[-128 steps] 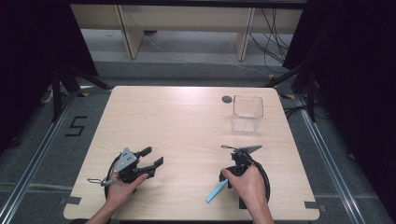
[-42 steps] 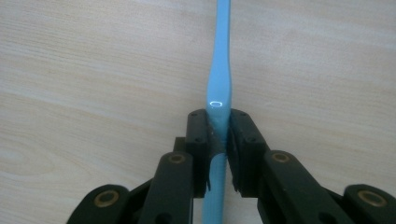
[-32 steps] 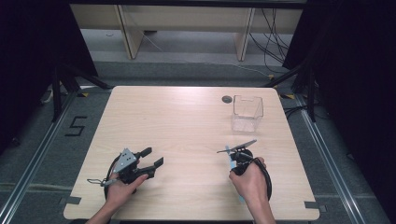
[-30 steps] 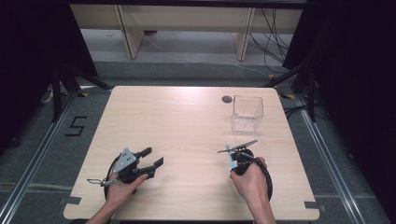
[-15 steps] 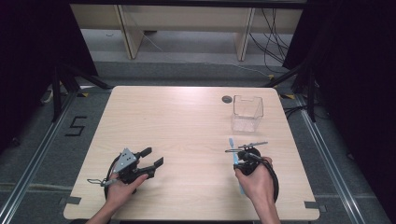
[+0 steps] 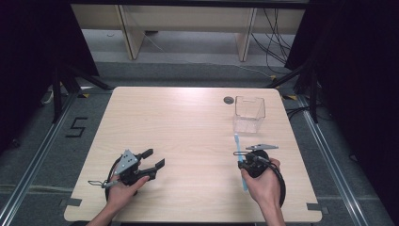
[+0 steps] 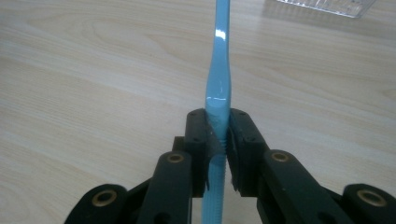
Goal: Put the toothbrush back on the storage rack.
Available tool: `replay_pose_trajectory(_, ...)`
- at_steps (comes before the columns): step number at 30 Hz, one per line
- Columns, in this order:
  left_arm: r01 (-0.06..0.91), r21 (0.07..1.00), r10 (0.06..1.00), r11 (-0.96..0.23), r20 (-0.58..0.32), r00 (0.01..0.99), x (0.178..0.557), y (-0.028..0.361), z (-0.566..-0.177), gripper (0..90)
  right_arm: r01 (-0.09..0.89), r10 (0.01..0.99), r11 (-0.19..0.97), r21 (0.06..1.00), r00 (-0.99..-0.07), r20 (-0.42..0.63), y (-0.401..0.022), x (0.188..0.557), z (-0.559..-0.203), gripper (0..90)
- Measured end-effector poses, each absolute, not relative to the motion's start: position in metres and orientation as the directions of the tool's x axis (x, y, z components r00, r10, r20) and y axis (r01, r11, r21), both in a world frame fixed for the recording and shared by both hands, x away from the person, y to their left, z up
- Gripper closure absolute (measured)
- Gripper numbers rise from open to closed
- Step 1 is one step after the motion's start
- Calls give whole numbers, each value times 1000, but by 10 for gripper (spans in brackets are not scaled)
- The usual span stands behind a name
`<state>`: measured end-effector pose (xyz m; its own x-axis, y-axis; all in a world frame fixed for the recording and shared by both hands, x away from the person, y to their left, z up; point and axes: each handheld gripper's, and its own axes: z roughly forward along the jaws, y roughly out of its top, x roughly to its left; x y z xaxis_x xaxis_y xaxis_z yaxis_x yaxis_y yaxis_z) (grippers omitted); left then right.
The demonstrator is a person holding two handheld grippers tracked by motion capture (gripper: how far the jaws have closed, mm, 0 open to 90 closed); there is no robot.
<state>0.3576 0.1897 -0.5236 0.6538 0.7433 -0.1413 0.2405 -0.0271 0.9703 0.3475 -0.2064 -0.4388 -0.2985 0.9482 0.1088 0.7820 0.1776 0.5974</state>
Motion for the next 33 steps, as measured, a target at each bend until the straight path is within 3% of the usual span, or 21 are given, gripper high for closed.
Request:
replay_pose_trajectory(8,245,969,745,-26,-144,652,358,190,-524,312,763,950,147,629,-286,124,-211,344,-432,794)
replay_pose_trajectory(11,237,971,744,-24,-141,653,357,189,-524,312,697,945,153,701,-311,103,-217,344,-435,794)
replay_pose_trajectory(22,239,971,744,-26,-141,654,357,190,-524,312,590,941,122,798,-325,96,-224,343,-428,795)
replay_pose_trajectory(25,244,970,744,-19,-149,651,358,190,-524,311,580,942,72,812,-307,136,-222,342,-428,795)
replay_pose_trajectory(33,241,970,743,-25,-143,653,357,190,-524,312,522,942,82,849,-320,106,-229,346,-429,795)
